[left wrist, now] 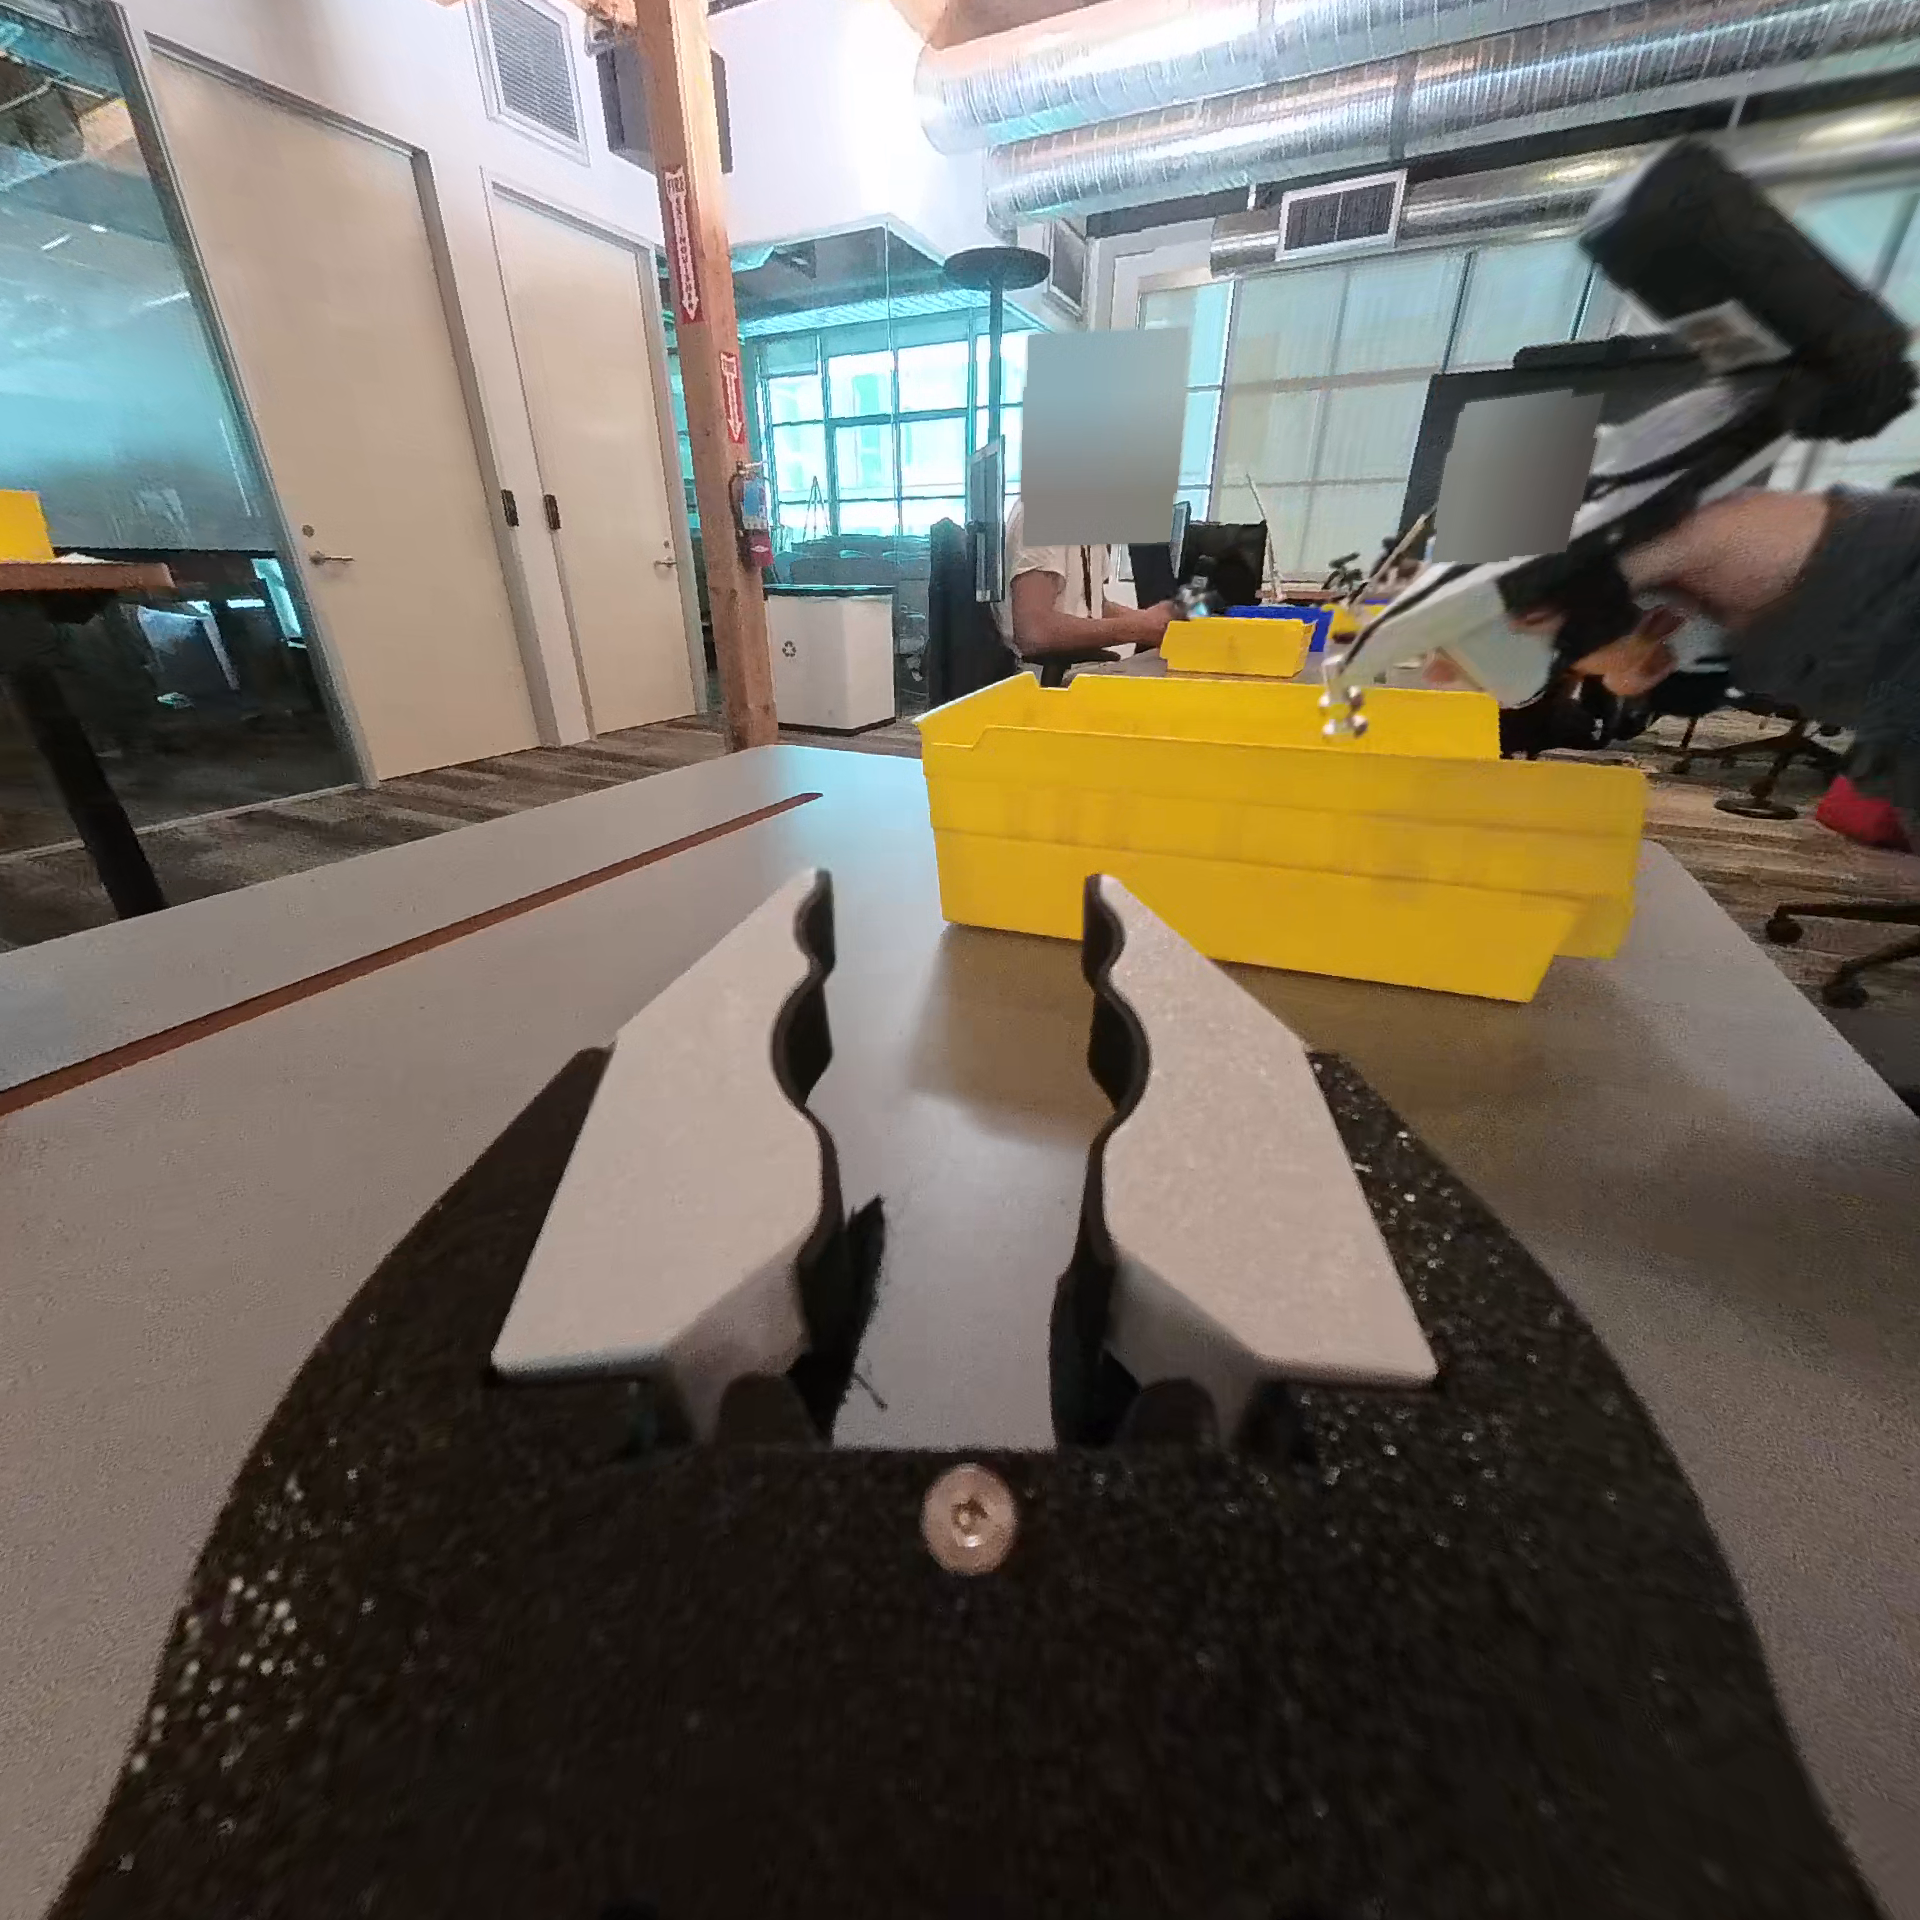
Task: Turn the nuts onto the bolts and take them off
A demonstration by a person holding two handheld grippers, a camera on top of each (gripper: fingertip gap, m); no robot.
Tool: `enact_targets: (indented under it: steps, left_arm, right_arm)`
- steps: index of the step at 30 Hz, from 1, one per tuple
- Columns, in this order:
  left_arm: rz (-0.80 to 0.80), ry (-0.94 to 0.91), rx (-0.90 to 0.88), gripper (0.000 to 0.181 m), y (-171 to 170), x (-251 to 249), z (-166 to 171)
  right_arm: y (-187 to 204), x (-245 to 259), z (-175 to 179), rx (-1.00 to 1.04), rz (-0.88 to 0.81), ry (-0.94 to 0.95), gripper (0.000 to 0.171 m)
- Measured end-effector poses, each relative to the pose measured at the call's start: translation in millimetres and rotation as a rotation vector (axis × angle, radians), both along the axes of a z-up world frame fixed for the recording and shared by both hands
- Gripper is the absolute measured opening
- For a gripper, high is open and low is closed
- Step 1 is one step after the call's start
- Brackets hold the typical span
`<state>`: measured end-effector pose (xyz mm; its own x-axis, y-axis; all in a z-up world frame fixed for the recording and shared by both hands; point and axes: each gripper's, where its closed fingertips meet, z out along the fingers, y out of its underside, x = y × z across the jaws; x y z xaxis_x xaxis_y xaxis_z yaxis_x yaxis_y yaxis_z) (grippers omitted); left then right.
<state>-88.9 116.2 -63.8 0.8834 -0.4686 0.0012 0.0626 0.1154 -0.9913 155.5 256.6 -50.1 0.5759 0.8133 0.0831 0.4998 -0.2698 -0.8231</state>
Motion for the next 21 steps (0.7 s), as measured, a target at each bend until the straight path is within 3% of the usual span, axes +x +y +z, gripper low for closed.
enact_targets:
  steps: [6,12,15,18,21]
  left_arm:
    - [0.025,-0.005,0.007,0.035,0,-3,1]
    - [0.037,0.007,0.003,0.039,0,-3,0]
    - [0.086,0.008,-0.019,0.053,4,-10,-1]
    - [0.125,-0.003,-0.028,0.059,7,-17,-1]
    - [0.147,0.000,-0.031,0.058,8,-19,-2]
  right_arm:
    - [27,29,-86,-0.300,0.027,-0.413,0.007]
    - [41,21,-110,-0.370,0.018,-0.477,0.008]
    - [52,23,-87,-0.258,-0.077,-0.454,0.012]
    - [48,1,-21,-0.032,-0.145,-0.255,0.018]
    - [11,-50,48,0.198,-0.053,0.014,0.020]
